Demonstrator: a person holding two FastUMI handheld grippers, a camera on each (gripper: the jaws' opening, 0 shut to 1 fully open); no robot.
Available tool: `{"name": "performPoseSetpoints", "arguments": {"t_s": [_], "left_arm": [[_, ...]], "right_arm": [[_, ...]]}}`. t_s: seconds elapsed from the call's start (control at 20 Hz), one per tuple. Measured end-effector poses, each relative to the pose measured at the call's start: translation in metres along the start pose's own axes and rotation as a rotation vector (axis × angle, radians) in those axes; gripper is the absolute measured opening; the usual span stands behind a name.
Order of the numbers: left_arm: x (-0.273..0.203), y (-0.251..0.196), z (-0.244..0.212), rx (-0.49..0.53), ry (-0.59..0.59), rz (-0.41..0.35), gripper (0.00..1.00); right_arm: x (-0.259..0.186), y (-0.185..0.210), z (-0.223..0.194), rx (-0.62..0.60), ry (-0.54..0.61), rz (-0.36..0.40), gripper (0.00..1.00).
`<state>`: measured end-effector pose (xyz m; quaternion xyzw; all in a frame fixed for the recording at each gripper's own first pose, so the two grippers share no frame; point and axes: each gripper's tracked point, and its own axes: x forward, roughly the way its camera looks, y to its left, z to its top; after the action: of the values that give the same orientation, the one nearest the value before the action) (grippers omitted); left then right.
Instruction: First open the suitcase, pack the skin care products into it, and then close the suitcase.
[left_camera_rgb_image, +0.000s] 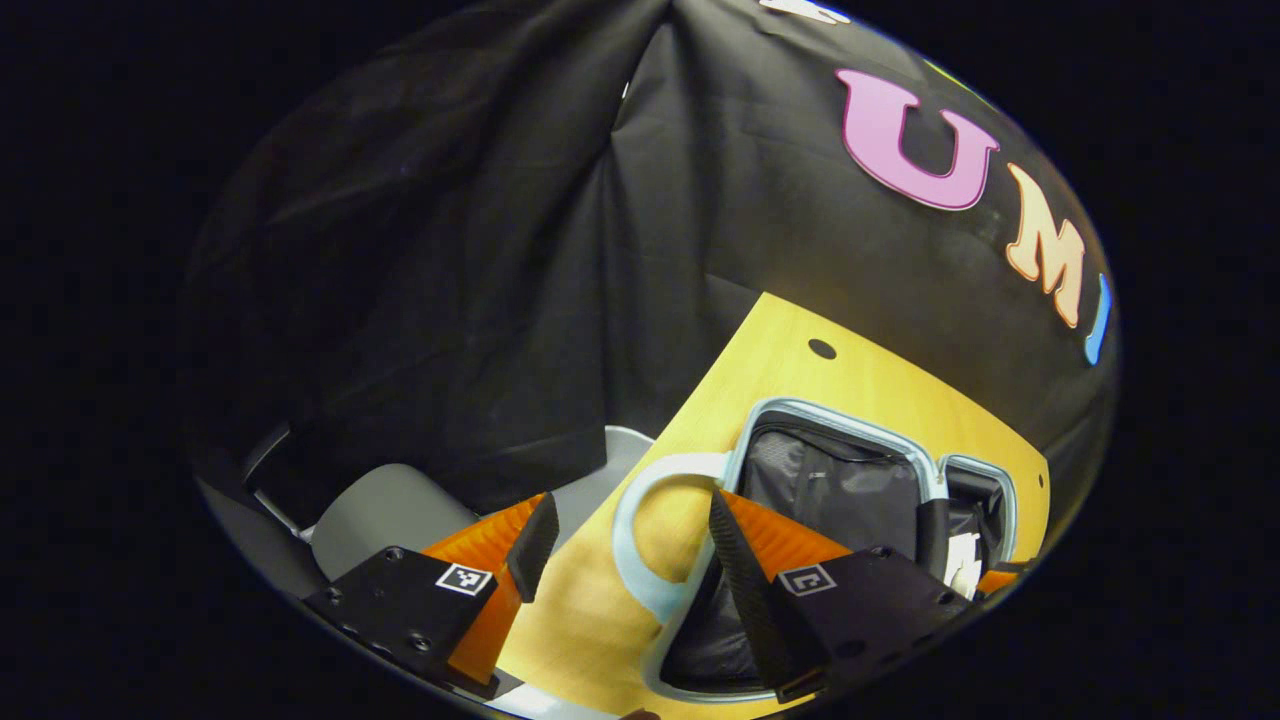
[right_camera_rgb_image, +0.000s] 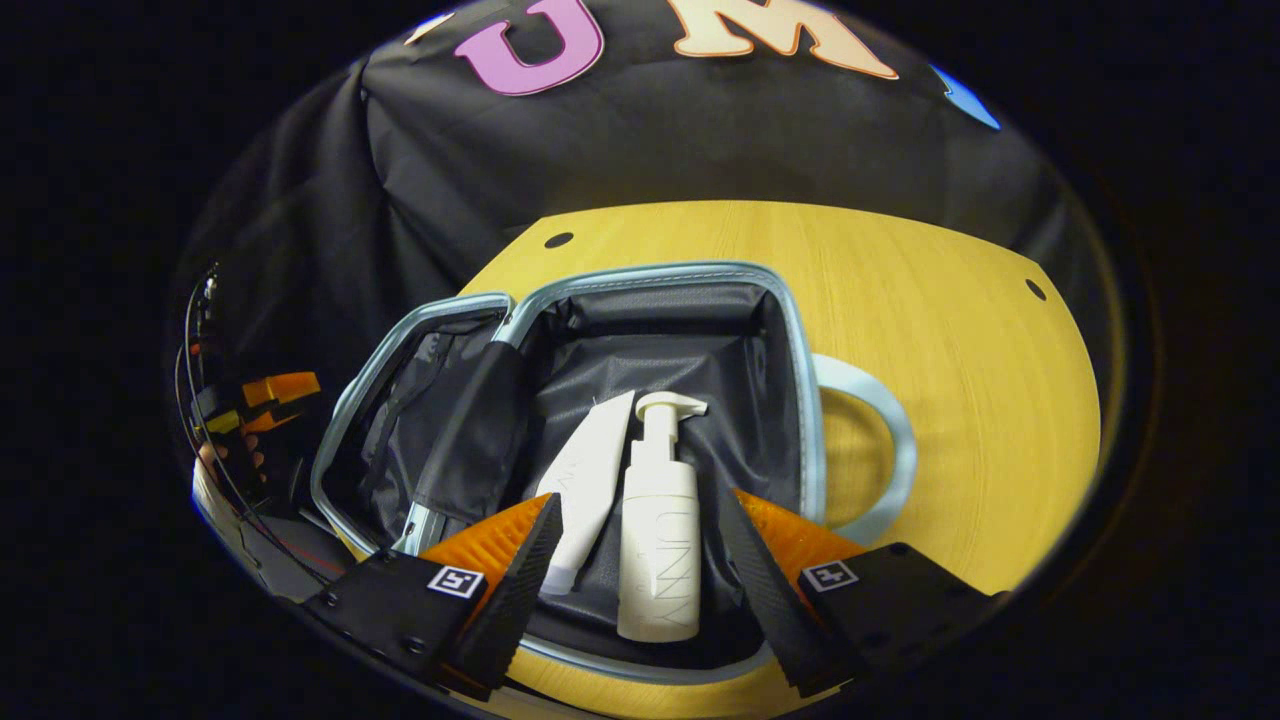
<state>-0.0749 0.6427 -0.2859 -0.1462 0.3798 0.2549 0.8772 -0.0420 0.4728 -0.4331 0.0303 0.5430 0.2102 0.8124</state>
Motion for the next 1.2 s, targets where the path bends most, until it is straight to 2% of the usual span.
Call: {"name": "performPoseSetpoints", "arguments": {"t_s": [0.25, 0.35, 0.45, 0.5, 0.55, 0.6, 0.65, 0.7, 0.75, 0.85, 0.9, 0.95, 1.0, 1.05, 1.2], "left_arm": [[0.037, 0.007, -0.029, 0.019, 0.121, 0.004, 0.88], [0.047, 0.009, -0.04, 0.042, 0.173, -0.014, 0.88], [0.058, 0.013, -0.043, 0.071, 0.202, -0.023, 0.88], [0.064, 0.018, -0.044, 0.089, 0.22, -0.015, 0.86], [0.069, 0.021, -0.049, 0.101, 0.239, -0.009, 0.84], [0.071, 0.021, -0.054, 0.107, 0.269, -0.017, 0.84], [0.073, 0.016, -0.053, 0.091, 0.268, -0.042, 0.83], [0.073, 0.015, -0.052, 0.092, 0.27, -0.047, 0.78], [0.074, 0.015, -0.053, 0.095, 0.271, -0.048, 0.72], [0.077, 0.014, -0.057, 0.1, 0.297, -0.031, 0.5], [0.076, 0.016, -0.056, 0.114, 0.305, -0.014, 0.39], [0.072, 0.011, -0.05, 0.116, 0.3, -0.02, 0.35], [0.065, 0.008, -0.04, 0.112, 0.284, -0.006, 0.22], [0.064, 0.003, -0.042, 0.117, 0.298, -0.015, 0.09], [0.048, -0.008, -0.024, 0.131, 0.277, -0.043, 0.05]], "right_arm": [[-0.02, -0.023, 0.019, 0.032, -0.055, -0.047, 0.97], [-0.028, -0.033, 0.024, 0.047, -0.073, -0.073, 0.99], [-0.035, -0.041, 0.029, 0.066, -0.089, -0.09, 0.97], [-0.038, -0.045, 0.032, 0.07, -0.096, -0.099, 0.99], [-0.04, -0.047, 0.033, 0.073, -0.102, -0.107, 0.97], [-0.042, -0.05, 0.034, 0.073, -0.108, -0.116, 0.99], [-0.045, -0.052, 0.035, 0.073, -0.115, -0.122, 0.97], [-0.046, -0.053, 0.035, 0.072, -0.119, -0.128, 0.99], [-0.048, -0.054, 0.035, 0.071, -0.123, -0.131, 0.97], [-0.05, -0.055, 0.034, 0.065, -0.124, -0.133, 0.99], [-0.05, -0.055, 0.035, 0.062, -0.127, -0.134, 0.97], [-0.05, -0.057, 0.036, 0.058, -0.131, -0.136, 0.97], [-0.05, -0.061, 0.037, 0.053, -0.137, -0.137, 0.99], [-0.052, -0.066, 0.037, 0.047, -0.14, -0.139, 0.97], [-0.059, -0.068, 0.041, 0.033, -0.161, -0.14, 0.99]]}}
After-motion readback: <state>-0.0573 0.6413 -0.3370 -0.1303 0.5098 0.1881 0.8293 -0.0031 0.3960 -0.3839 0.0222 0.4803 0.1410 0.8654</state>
